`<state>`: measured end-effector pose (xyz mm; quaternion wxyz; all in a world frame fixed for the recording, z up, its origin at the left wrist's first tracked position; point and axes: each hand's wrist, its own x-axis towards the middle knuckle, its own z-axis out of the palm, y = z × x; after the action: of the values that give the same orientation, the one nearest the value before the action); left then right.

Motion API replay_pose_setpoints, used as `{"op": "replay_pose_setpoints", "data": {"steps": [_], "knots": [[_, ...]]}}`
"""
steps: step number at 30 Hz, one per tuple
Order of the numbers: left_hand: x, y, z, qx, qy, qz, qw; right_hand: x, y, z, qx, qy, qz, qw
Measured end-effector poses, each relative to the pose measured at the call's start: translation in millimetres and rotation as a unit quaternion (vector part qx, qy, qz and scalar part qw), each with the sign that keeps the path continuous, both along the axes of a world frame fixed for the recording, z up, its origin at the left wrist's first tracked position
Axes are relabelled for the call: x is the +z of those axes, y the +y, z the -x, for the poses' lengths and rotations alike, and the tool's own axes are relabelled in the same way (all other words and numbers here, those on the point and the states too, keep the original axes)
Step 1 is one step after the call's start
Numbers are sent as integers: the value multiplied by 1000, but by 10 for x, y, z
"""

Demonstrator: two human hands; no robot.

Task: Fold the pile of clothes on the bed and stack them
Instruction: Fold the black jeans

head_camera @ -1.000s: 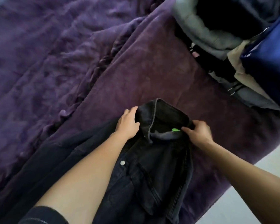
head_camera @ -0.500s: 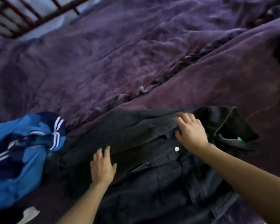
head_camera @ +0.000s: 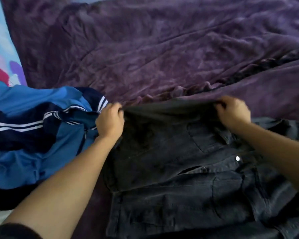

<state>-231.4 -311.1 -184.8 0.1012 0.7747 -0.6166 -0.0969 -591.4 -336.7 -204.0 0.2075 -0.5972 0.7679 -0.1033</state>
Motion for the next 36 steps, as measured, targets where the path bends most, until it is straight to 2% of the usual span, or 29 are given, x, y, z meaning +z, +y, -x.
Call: {"op": "replay_pose_setpoints", "data": {"steps": [2, 4, 7, 10, 12, 13, 15, 17, 18, 20, 21, 23, 25, 26, 28, 31, 33, 36], "knots": [[208, -400, 34, -26, 23, 64, 997, 178, -408, 89, -53, -3, 21, 998], [291, -621, -5, -15, 52, 86, 995, 268, -727, 217, -95, -10, 12, 995], [123, -454, -200, 52, 87, 19, 995, 236, -878, 261, -135, -3, -16, 991], [-269, 183, -447, 132, 64, -163, 976, 81, -647, 45, -62, 54, 9, 997], [-490, 598, -554, 202, 84, -277, 936, -92, -376, -176, 56, 50, 39, 996], [-583, 745, -576, 237, 109, -295, 919, -202, -246, -291, 113, 40, 30, 992], [-705, 849, -553, 279, 163, -251, 913, -428, -104, -475, 181, 24, -68, 981], [-733, 725, -511, 257, 167, -187, 934, -609, -107, -548, 188, 27, -205, 960], [-740, 617, -523, 248, 153, -156, 944, -673, -145, -546, 182, 29, -244, 952], [-720, 355, -607, 253, 132, -114, 952, -748, -250, -484, 162, 30, -251, 954], [-710, 247, -677, 271, 130, -119, 946, -762, -296, -441, 150, 31, -244, 958], [-708, 157, -789, 319, 126, -205, 917, -798, -346, -373, 130, 35, -233, 963], [-705, 231, -771, 311, 139, -294, 893, -832, -348, -323, 120, 38, -231, 965], [-689, 288, -719, 292, 154, -303, 894, -850, -338, -304, 122, 40, -234, 964], [-612, 292, -628, 223, 128, -238, 937, -875, -313, -268, 128, 44, -238, 962], [-413, -82, -708, 108, 25, -100, 989, -906, -358, -225, 129, 42, -231, 963], [-266, -455, -873, 72, -16, -46, 996, -922, -436, -228, 124, 27, -219, 967], [-175, -906, -1058, 92, -17, 11, 996, -960, -529, -231, 98, -6, -196, 976]]}}
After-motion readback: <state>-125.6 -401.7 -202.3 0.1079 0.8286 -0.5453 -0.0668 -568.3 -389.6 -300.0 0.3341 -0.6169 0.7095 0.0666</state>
